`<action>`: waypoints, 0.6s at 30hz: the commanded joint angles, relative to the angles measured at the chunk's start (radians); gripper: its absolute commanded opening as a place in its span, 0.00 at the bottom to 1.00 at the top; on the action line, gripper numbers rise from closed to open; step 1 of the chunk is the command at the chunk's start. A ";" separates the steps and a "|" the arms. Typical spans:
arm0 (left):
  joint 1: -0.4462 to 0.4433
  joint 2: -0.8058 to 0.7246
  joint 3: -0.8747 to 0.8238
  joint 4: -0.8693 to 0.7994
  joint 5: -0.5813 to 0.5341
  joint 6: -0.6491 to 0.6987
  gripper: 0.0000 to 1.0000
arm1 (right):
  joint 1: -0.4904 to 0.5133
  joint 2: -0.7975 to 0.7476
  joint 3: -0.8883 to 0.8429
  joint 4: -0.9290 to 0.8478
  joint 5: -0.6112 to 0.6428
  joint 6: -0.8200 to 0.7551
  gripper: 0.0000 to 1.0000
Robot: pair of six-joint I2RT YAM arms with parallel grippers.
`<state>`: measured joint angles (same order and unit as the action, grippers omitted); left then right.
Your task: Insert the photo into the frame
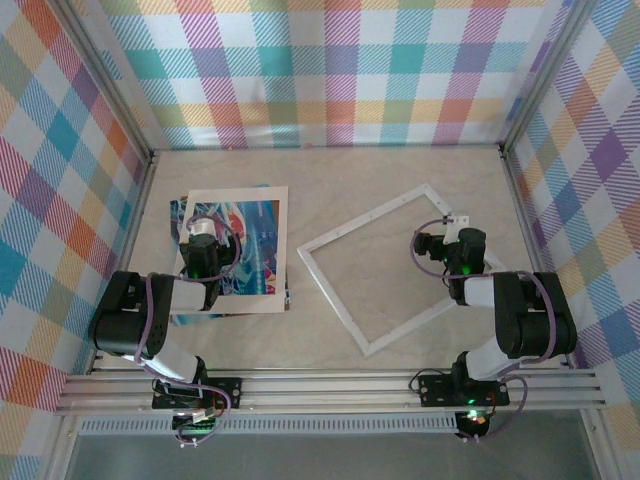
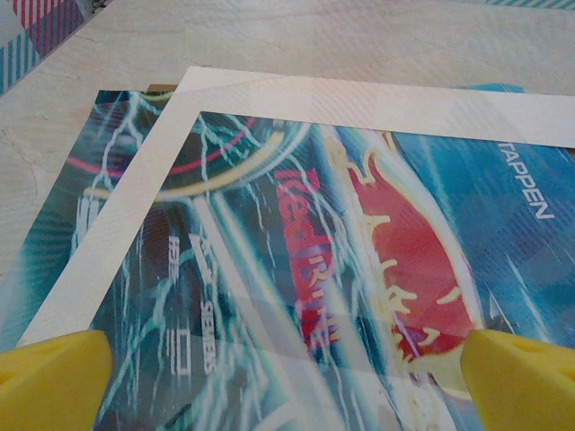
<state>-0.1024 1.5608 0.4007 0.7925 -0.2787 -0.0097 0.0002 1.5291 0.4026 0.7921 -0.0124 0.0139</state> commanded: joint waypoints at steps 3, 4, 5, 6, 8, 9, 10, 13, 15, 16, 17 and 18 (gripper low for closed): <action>-0.001 0.000 0.011 0.026 -0.005 0.002 1.00 | 0.000 0.005 0.023 0.008 -0.020 -0.002 0.99; 0.000 0.000 0.011 0.026 -0.003 0.002 1.00 | 0.000 0.005 0.022 0.009 -0.021 -0.002 0.99; 0.001 -0.001 0.011 0.026 0.000 0.001 1.00 | 0.000 0.005 0.022 0.008 -0.021 -0.002 0.99; 0.002 -0.001 0.011 0.024 0.001 0.001 1.00 | 0.000 0.005 0.024 0.009 -0.021 -0.002 0.99; 0.003 -0.002 0.011 0.024 0.002 0.002 1.00 | 0.000 0.004 0.023 0.007 -0.021 -0.002 0.99; 0.003 -0.003 0.011 0.024 0.003 0.002 1.00 | 0.000 0.005 0.023 0.009 -0.021 -0.002 0.99; 0.004 -0.002 0.011 0.024 0.006 0.000 1.00 | 0.000 0.005 0.023 0.009 -0.021 -0.003 0.99; 0.011 -0.002 0.009 0.024 0.022 -0.001 1.00 | 0.000 0.005 0.023 0.009 -0.021 -0.002 0.99; 0.009 -0.012 0.013 0.015 0.015 0.002 1.00 | 0.000 0.003 0.021 0.013 -0.019 -0.005 0.99; 0.004 -0.032 0.026 -0.023 -0.003 -0.001 1.00 | 0.001 -0.006 0.022 0.011 -0.002 0.001 0.99; 0.002 -0.058 0.046 -0.077 -0.014 -0.002 1.00 | 0.001 -0.036 0.040 -0.042 0.014 0.009 0.99; -0.004 -0.089 0.070 -0.147 -0.033 -0.003 1.00 | 0.000 -0.072 0.073 -0.132 0.030 0.013 0.99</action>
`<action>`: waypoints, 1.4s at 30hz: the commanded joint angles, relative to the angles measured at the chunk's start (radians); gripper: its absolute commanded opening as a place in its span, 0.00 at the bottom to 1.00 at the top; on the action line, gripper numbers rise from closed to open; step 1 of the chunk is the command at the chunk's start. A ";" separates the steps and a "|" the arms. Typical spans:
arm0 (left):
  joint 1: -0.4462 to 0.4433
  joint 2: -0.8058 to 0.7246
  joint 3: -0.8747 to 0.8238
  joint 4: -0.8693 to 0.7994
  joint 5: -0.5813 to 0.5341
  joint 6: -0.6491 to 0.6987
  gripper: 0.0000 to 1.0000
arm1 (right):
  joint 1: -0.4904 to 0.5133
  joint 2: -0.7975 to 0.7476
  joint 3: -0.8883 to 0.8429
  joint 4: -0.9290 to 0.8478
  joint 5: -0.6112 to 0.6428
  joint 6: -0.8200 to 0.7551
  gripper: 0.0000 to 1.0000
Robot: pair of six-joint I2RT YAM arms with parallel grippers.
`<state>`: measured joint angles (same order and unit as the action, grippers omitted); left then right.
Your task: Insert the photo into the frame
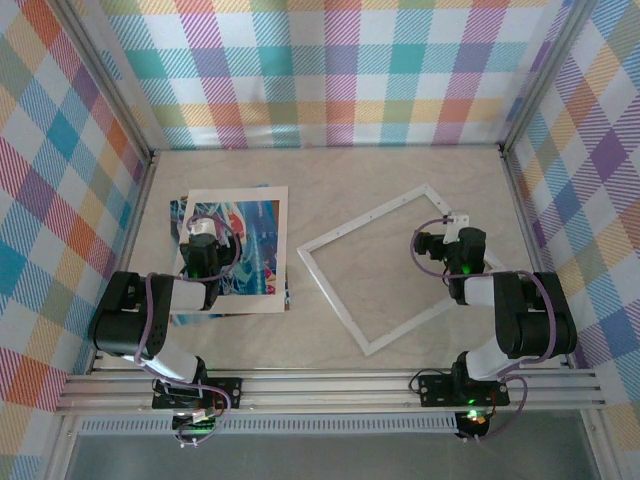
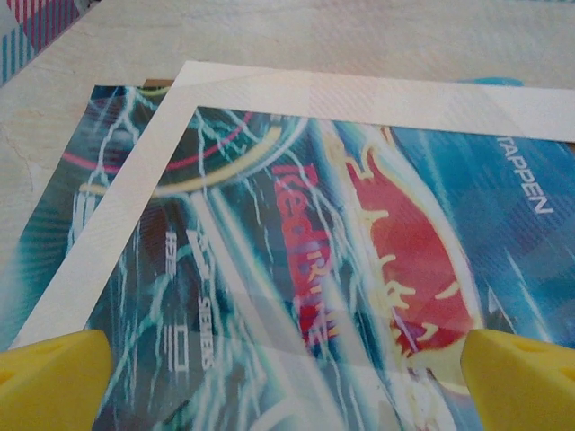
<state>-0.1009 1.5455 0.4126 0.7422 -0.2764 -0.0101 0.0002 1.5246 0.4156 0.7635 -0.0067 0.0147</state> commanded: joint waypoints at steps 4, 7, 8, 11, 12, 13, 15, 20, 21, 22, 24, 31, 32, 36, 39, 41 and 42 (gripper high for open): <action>-0.026 -0.183 0.128 -0.271 -0.086 -0.007 1.00 | 0.001 -0.161 0.204 -0.444 0.168 0.097 0.99; -0.035 -0.239 0.197 -0.361 -0.087 -0.114 1.00 | 0.001 -0.209 0.324 -0.732 0.216 0.239 0.99; -0.043 -0.243 0.237 -0.416 -0.080 -0.149 1.00 | 0.001 -0.217 0.371 -0.852 0.240 0.306 0.99; -0.087 -0.212 0.372 -0.568 -0.051 -0.215 1.00 | 0.000 -0.224 0.456 -1.116 0.243 0.446 0.99; -0.112 -0.197 0.412 -0.603 -0.050 -0.232 1.00 | 0.000 -0.228 0.473 -1.207 0.222 0.489 0.99; -0.132 -0.182 0.441 -0.621 -0.036 -0.243 1.00 | 0.001 -0.236 0.473 -1.253 0.202 0.515 0.99; -0.170 -0.144 0.496 -0.652 0.015 -0.285 1.00 | 0.000 -0.269 0.444 -1.320 0.167 0.559 0.99; -0.263 -0.021 0.533 -0.576 0.166 -0.455 1.00 | 0.001 -0.358 0.369 -1.486 0.187 0.649 0.98; -0.296 -0.001 0.541 -0.572 0.162 -0.460 1.00 | 0.001 -0.379 0.354 -1.510 0.169 0.666 0.94; -0.326 0.013 0.545 -0.572 0.145 -0.460 1.00 | 0.001 -0.395 0.342 -1.529 0.148 0.684 0.91; -0.378 0.037 0.554 -0.579 0.125 -0.459 1.00 | 0.002 -0.422 0.322 -1.575 0.092 0.749 0.87; -0.404 0.092 0.553 -0.601 0.225 -0.477 1.00 | 0.025 -0.490 0.250 -1.617 0.075 0.899 0.76; -0.404 0.096 0.552 -0.603 0.239 -0.479 1.00 | 0.025 -0.476 0.246 -1.600 0.077 0.900 0.74; -0.404 0.105 0.557 -0.624 0.267 -0.466 1.00 | 0.025 -0.355 0.270 -1.516 0.071 0.879 0.69; -0.404 0.101 0.565 -0.644 0.256 -0.454 1.00 | 0.025 -0.293 0.287 -1.480 0.089 0.882 0.64; -0.404 0.095 0.565 -0.646 0.242 -0.454 1.00 | 0.026 -0.270 0.282 -1.462 0.101 0.895 0.63; -0.404 0.092 0.566 -0.647 0.237 -0.453 1.00 | 0.025 -0.258 0.280 -1.450 0.104 0.899 0.62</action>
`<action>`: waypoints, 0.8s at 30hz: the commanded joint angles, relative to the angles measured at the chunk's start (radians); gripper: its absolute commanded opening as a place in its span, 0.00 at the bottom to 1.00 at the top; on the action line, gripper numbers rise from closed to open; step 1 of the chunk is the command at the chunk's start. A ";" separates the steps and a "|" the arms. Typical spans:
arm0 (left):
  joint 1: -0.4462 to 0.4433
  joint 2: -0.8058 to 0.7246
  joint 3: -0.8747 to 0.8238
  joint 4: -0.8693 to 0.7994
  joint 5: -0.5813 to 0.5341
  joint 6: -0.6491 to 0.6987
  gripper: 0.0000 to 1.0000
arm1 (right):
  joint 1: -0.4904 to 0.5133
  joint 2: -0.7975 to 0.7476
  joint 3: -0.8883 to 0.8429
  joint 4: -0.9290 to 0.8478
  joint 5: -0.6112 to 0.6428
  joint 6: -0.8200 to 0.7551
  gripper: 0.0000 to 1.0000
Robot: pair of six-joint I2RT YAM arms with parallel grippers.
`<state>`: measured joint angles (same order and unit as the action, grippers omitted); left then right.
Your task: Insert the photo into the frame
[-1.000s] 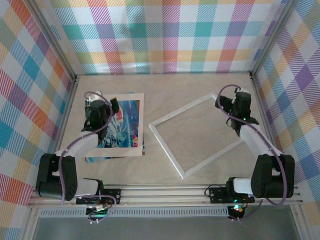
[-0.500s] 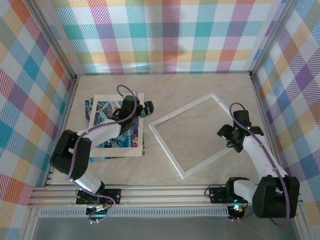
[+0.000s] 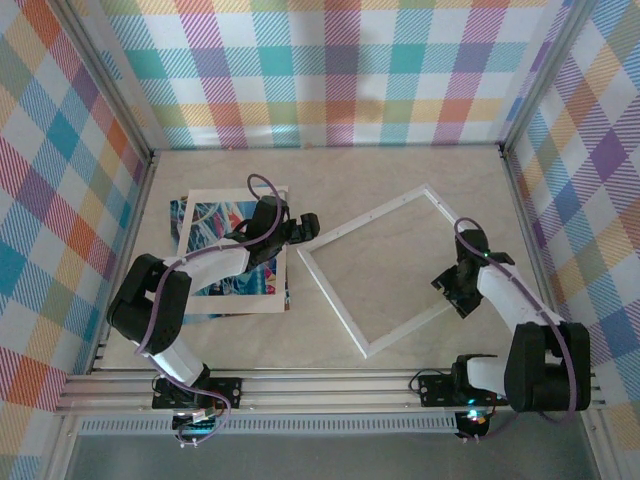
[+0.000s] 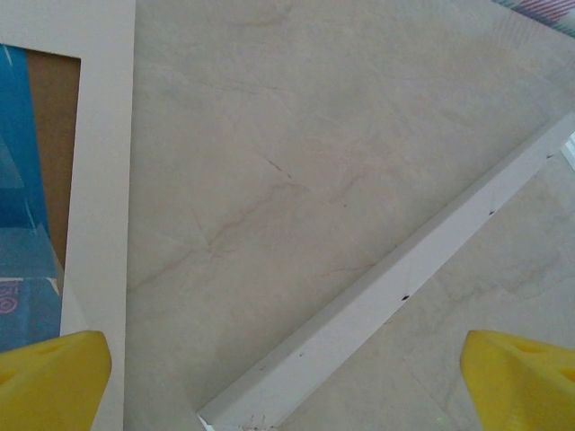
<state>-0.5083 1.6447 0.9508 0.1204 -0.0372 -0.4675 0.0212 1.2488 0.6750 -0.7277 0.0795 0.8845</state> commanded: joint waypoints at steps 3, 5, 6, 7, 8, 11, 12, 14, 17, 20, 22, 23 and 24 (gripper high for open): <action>0.004 -0.010 0.035 -0.034 -0.011 0.002 1.00 | 0.004 0.062 0.011 0.083 0.030 0.030 0.61; 0.004 -0.011 0.041 -0.044 -0.016 0.001 1.00 | 0.005 0.090 0.012 0.101 0.028 0.025 0.58; 0.004 -0.012 0.041 -0.051 -0.020 0.001 1.00 | 0.005 0.101 0.012 0.110 0.029 0.021 0.56; 0.004 -0.013 0.041 -0.054 -0.021 0.001 1.00 | 0.004 0.110 0.012 0.115 0.032 0.017 0.55; 0.003 -0.016 0.039 -0.054 -0.021 0.000 1.00 | 0.004 0.119 0.011 0.118 0.038 0.014 0.52; 0.004 -0.026 0.022 -0.043 -0.017 -0.001 1.00 | 0.004 0.134 0.001 0.134 0.039 0.009 0.47; 0.003 -0.031 0.015 -0.039 -0.020 -0.004 1.00 | 0.004 0.137 -0.004 0.140 0.038 0.008 0.45; 0.005 -0.041 0.005 -0.037 -0.028 -0.009 1.00 | 0.004 0.144 -0.004 0.149 0.034 0.000 0.41; 0.009 -0.049 0.000 -0.043 -0.032 -0.018 1.00 | 0.003 0.153 0.021 0.154 0.053 -0.052 0.31; 0.027 -0.052 0.000 -0.043 -0.003 -0.036 1.00 | -0.011 0.168 0.091 0.160 0.067 -0.160 0.22; 0.045 -0.058 -0.004 -0.043 0.013 -0.051 1.00 | -0.025 0.188 0.153 0.183 0.059 -0.256 0.19; 0.053 -0.059 -0.004 -0.043 0.018 -0.053 1.00 | -0.031 0.201 0.183 0.193 0.037 -0.304 0.17; 0.062 -0.065 -0.005 -0.045 0.022 -0.052 1.00 | -0.037 0.219 0.223 0.195 0.027 -0.359 0.17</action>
<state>-0.4725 1.6234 0.9577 0.0940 -0.0345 -0.4980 -0.0048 1.4555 0.7914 -0.6113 0.1337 0.7120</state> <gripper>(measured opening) 0.997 0.227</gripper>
